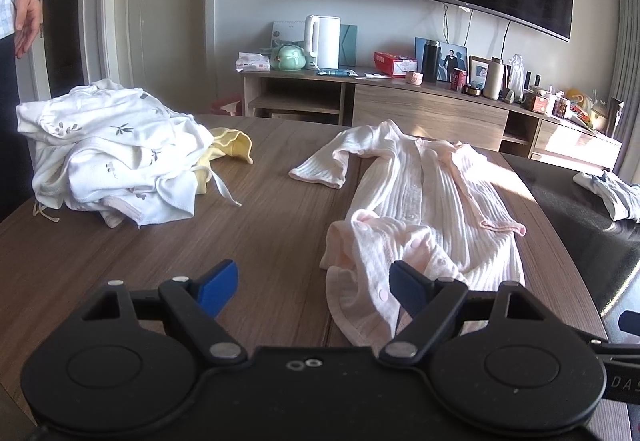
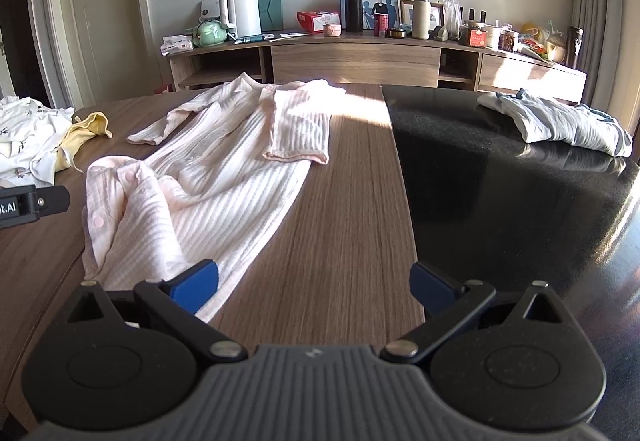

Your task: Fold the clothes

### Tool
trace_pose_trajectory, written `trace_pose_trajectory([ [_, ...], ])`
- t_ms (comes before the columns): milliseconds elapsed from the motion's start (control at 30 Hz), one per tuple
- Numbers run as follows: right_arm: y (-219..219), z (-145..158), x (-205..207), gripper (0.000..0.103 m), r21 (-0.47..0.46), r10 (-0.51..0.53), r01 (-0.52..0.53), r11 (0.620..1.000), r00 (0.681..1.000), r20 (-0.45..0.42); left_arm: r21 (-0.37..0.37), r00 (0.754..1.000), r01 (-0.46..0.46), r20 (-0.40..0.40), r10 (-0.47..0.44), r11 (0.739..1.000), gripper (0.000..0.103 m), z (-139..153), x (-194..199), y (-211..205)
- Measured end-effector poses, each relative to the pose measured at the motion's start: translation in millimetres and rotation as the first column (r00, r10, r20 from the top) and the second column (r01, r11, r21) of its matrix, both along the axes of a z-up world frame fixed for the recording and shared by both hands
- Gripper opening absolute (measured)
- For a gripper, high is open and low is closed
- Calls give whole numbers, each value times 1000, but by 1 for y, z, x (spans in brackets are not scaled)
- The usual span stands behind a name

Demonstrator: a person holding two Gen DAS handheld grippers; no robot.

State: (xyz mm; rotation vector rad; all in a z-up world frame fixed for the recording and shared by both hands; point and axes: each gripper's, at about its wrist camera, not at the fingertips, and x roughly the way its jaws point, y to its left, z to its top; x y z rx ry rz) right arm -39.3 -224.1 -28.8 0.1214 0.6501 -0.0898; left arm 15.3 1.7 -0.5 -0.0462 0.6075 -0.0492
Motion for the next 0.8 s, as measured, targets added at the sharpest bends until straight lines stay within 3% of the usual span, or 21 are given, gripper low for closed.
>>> trace_pose_trajectory([
  [133, 2, 9, 7, 103, 45, -2, 2, 999, 1000, 4, -63, 998, -1, -68, -3, 998, 84, -2, 11, 10],
  [300, 15, 11, 20, 103, 104, 5, -4, 995, 1000, -10, -62, 997, 23, -72, -27, 998, 84, -2, 18, 14],
  [600, 37, 12, 26, 103, 79, 35, -33, 996, 999, -28, -26, 987, 111, -116, -113, 993, 84, -7, 39, 15],
  [800, 38, 7, 30, 103, 147, 76, -68, 987, 996, -50, 18, 986, 128, -106, -126, 992, 84, -11, 42, 15],
])
